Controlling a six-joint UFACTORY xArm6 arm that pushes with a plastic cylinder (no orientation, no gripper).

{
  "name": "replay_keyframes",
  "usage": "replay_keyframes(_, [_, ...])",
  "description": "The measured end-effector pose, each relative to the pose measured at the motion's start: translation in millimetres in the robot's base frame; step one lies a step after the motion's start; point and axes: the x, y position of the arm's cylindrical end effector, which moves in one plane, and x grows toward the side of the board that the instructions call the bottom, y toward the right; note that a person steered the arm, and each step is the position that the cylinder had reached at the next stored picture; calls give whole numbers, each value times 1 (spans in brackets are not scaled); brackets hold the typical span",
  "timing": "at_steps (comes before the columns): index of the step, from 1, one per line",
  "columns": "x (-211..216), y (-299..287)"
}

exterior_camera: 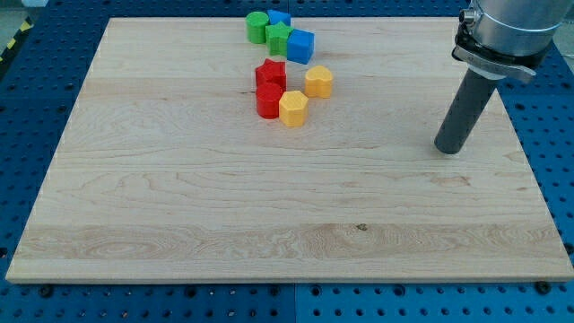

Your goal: Push yellow heart a bit down

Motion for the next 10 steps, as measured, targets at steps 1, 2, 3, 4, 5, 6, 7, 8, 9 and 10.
replay_keyframes(1, [0,0])
replay_keyframes(2, [-16,-13])
replay_keyframes(3, [-59,-51])
replay_keyframes(4, [-98,-98])
replay_keyframes(5, [-126,-105])
replay_keyframes(6, [-130,-106])
replay_keyframes(7, [-142,-128])
replay_keyframes(8, [-140,-161])
replay_keyframes(9, [-138,-171])
replay_keyframes(10, [-122,-180])
